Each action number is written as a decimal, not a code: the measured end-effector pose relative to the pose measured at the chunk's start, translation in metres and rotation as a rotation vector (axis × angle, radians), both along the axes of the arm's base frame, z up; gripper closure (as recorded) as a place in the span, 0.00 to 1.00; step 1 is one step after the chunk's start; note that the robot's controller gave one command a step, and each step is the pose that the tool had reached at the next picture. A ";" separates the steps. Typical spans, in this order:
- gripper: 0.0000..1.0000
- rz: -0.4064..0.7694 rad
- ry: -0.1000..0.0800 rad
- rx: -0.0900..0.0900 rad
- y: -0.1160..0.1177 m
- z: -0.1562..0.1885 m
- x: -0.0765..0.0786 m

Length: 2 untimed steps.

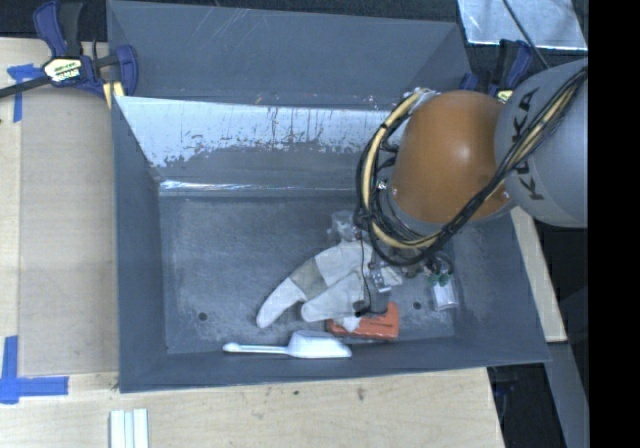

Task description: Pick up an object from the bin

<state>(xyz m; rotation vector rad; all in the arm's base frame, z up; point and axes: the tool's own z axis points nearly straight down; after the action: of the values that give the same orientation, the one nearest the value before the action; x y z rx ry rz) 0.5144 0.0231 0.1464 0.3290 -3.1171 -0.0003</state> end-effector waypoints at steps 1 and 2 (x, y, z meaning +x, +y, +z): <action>1.00 -0.184 -0.028 0.004 0.000 -0.071 0.013; 0.00 -0.184 -0.039 0.005 0.000 -0.071 0.016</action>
Offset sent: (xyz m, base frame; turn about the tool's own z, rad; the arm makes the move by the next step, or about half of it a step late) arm 0.0000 0.0000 0.0000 0.0000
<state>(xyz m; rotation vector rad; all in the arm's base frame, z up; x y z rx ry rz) 0.5302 0.0234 0.0758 0.0418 -3.1735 -0.0029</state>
